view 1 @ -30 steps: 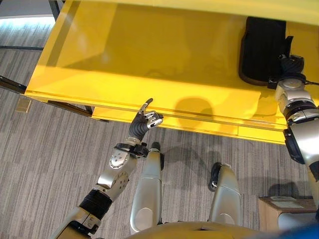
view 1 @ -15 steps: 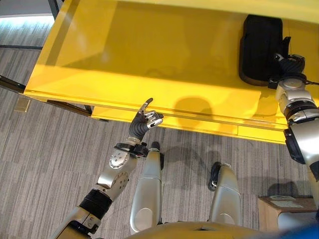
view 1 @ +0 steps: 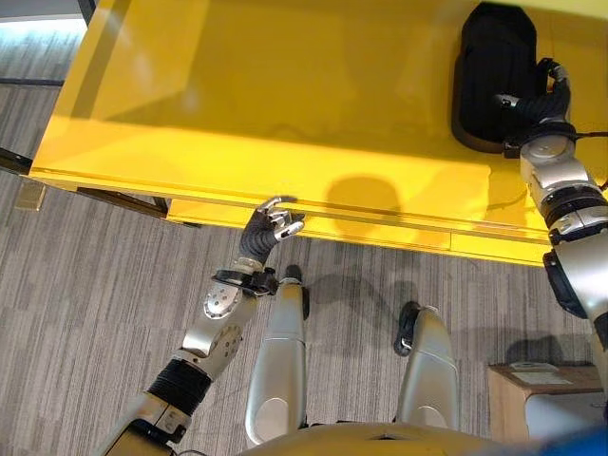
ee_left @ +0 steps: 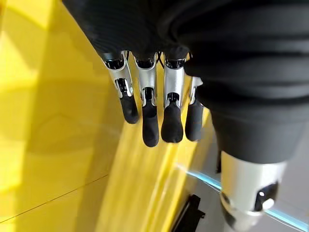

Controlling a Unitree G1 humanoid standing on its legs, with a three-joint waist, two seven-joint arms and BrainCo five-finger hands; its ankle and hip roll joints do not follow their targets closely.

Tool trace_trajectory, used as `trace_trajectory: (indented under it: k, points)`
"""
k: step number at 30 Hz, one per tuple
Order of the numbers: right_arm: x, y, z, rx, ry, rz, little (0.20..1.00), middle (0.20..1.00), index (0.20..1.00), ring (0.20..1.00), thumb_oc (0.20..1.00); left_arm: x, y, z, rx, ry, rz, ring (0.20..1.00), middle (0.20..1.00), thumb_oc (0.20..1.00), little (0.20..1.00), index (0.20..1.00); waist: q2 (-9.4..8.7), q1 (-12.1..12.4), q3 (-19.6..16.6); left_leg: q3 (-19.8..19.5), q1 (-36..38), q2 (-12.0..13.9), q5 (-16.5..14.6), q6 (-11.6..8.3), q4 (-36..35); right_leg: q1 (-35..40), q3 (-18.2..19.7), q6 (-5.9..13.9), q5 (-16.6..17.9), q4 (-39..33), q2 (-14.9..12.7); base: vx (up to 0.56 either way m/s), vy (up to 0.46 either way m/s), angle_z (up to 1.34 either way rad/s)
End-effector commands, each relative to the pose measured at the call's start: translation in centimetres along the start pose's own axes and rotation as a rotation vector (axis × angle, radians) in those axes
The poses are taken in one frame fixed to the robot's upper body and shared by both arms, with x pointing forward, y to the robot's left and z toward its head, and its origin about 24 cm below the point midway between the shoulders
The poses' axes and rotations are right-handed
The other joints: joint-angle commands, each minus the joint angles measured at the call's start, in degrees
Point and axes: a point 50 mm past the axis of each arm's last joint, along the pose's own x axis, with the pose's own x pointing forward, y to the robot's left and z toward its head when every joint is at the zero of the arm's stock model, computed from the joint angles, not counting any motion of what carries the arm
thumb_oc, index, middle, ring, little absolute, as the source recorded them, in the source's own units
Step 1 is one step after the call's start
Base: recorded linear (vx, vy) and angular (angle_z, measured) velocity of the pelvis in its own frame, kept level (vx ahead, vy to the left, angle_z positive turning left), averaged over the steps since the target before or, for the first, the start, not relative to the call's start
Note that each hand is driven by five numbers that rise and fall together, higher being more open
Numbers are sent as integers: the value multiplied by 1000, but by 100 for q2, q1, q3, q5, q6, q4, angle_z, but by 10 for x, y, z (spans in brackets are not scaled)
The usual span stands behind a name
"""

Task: Move parts from the plastic box to the shelf.

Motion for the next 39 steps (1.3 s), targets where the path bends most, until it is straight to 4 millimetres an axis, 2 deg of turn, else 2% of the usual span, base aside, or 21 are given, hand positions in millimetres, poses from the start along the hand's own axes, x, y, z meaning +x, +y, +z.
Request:
trace_trajectory:
  k: [1,2,3,4,5,6,7,16,23,27,29,32,33,34,39]
  points:
    - [9,-42,18,-43,-131,-127,1000,1000,1000,1000,1000,-2,2,-4,-1,4,27,1000,1000,1000,1000,1000,73,-27,63,-92,175,285,-201,10,-32,42,111,-236,561,-259,134,0,0,0]
    - [9,-41,17,-45,-129,-125,1000,1000,1000,1000,1000,-3,2,-4,-2,7,28,1000,1000,1000,1000,1000,71,-22,50,-91,240,310,-370,-15,20,101,120,-202,412,-203,143,0,0,0]
    - [8,-48,21,-60,-163,-143,1000,1000,1000,1000,1000,-3,3,-3,-5,-2,36,1000,1000,1000,1000,1000,73,-43,54,-95,232,310,-376,-16,28,85,121,-200,417,-198,141,0,4,-3]
    - [9,-54,26,-60,-187,-163,1000,1000,1000,1000,1000,-2,4,-2,-2,-7,39,1000,1000,1000,1000,1000,70,-61,63,-100,155,286,-213,10,-15,14,119,-234,558,-249,130,-77,18,-4]
    - [9,-63,30,-78,-215,-193,1000,1000,1000,1000,1000,-3,5,-2,-1,-11,42,1000,1000,1000,1000,1000,59,-72,58,-101,150,292,-220,9,-12,6,116,-232,550,-246,129,5,-3,-4]
    - [9,-62,30,-80,-213,-191,1000,1000,1000,1000,1000,-3,5,-2,-1,-9,43,1000,1000,1000,1000,1000,57,-67,43,-99,215,318,-388,-15,35,64,125,-198,402,-192,139,3,-3,-4]
    - [9,-68,35,-83,-238,-203,1000,1000,1000,1000,1000,-3,6,-2,-2,-11,44,1000,1000,1000,1000,1000,52,-78,48,-101,133,293,-217,9,-10,-8,118,-231,553,-250,125,0,4,-4]
    - [7,-106,65,-130,-374,-318,1000,1000,1000,1000,1000,-4,9,0,2,-21,56,1000,1000,1000,1000,1000,-6,-123,-10,-113,114,328,-231,-6,-15,-50,113,-215,530,-224,133,-9,2,0]
    - [-5,-118,88,-95,-518,-367,1000,1000,1000,1000,1000,-4,12,1,0,-32,75,1000,1000,1000,1000,1000,-28,-169,-29,-141,113,345,-258,-13,-15,-39,108,-216,504,-216,151,0,0,0]
    - [-17,-116,92,-40,-592,-367,1000,1000,1000,1000,1000,-3,14,4,-1,-49,87,1000,1000,1000,1000,1000,-26,-199,-31,-129,126,347,-260,-2,-22,-46,106,-223,505,-215,164,0,0,0]
    - [-21,-114,91,-16,-607,-363,1000,1000,1000,1000,1000,-3,14,4,-2,-48,91,1000,1000,1000,1000,1000,-38,-199,-35,-130,129,344,-260,-1,-22,-40,110,-220,511,-226,168,0,0,0]
    - [-44,-96,71,118,-638,-294,1000,1000,1000,1000,1000,-2,16,4,-11,-58,115,1000,1000,1000,1000,1000,-40,-265,-57,-111,242,347,-258,18,-93,66,104,-210,522,-291,177,0,0,0]
    - [-45,-97,69,118,-634,-296,1000,1000,1000,1000,1000,-2,16,4,-8,-55,113,1000,1000,1000,1000,1000,-54,-247,-62,-110,250,345,-256,18,-99,75,102,-210,523,-296,175,44,-20,2]
    - [-64,-85,50,165,-632,-242,1000,1000,1000,1000,1000,-4,18,5,-10,-61,125,1000,1000,1000,1000,1000,-52,-278,-99,-101,412,339,-233,28,-231,255,79,-187,561,-421,175,43,-20,0]
    - [-103,-53,16,320,-585,-95,1000,1000,1000,1000,1000,-10,19,4,-21,-64,126,1000,1000,1000,1000,1000,-79,-320,-191,-75,807,354,-106,12,-628,709,0,-125,722,-884,188,41,-21,-2]
